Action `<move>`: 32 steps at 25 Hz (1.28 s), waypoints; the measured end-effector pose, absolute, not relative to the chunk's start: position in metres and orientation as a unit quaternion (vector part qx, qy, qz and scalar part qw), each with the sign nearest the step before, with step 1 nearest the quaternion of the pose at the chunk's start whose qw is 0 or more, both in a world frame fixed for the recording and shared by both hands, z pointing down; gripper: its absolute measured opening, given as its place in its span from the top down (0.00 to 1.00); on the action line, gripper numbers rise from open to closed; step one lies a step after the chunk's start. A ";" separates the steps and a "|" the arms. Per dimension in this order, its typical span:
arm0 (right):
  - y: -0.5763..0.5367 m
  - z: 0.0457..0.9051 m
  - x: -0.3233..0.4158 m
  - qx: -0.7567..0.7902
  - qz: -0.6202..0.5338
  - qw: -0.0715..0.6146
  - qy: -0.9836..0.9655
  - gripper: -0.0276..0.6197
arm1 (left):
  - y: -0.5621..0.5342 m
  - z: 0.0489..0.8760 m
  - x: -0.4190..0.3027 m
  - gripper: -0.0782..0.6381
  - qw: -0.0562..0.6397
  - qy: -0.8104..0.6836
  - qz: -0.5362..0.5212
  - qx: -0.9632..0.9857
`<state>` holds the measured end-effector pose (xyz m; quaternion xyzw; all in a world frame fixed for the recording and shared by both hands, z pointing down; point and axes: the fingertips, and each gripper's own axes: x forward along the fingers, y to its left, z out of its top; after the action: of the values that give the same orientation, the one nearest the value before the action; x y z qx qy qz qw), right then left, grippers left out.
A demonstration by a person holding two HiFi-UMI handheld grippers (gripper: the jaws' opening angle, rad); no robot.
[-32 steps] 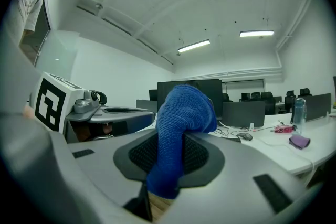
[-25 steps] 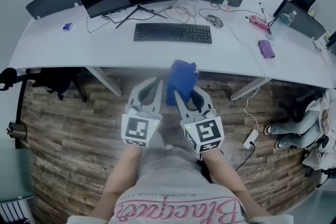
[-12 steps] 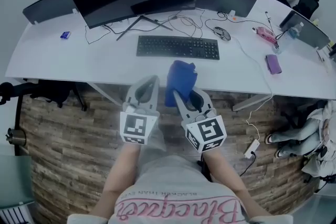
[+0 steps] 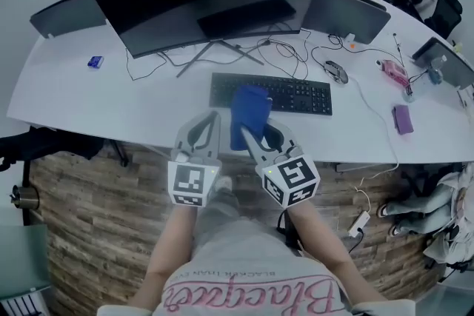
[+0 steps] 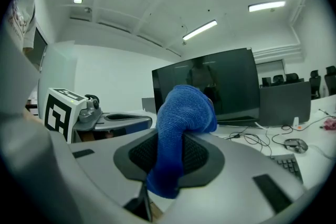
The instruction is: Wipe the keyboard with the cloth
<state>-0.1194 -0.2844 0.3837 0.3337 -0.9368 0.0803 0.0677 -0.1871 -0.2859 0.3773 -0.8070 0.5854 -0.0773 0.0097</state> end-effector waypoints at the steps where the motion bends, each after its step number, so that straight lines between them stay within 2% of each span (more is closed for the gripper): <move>1: -0.295 0.386 -0.128 0.327 0.083 0.073 -0.938 0.82 | -0.294 0.380 -0.197 0.88 0.005 0.590 -0.078 -0.804; 12: -0.375 0.424 -0.231 0.272 0.122 0.120 -0.947 0.82 | -0.363 0.415 -0.286 0.88 -0.044 0.618 -0.092 -0.779; 22: -0.409 0.459 -0.299 0.208 0.224 0.132 -0.943 0.82 | -0.394 0.454 -0.351 0.88 -0.097 0.644 -0.103 -0.752; 32: -0.431 0.523 -0.297 0.234 0.298 0.206 -0.902 0.82 | -0.412 0.488 -0.371 0.88 -0.135 0.639 -0.116 -0.748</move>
<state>-0.2971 -0.4307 0.5234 0.2336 -0.9023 0.2979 0.2062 -0.3715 -0.4117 0.4875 -0.7485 0.6388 -0.1160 -0.1350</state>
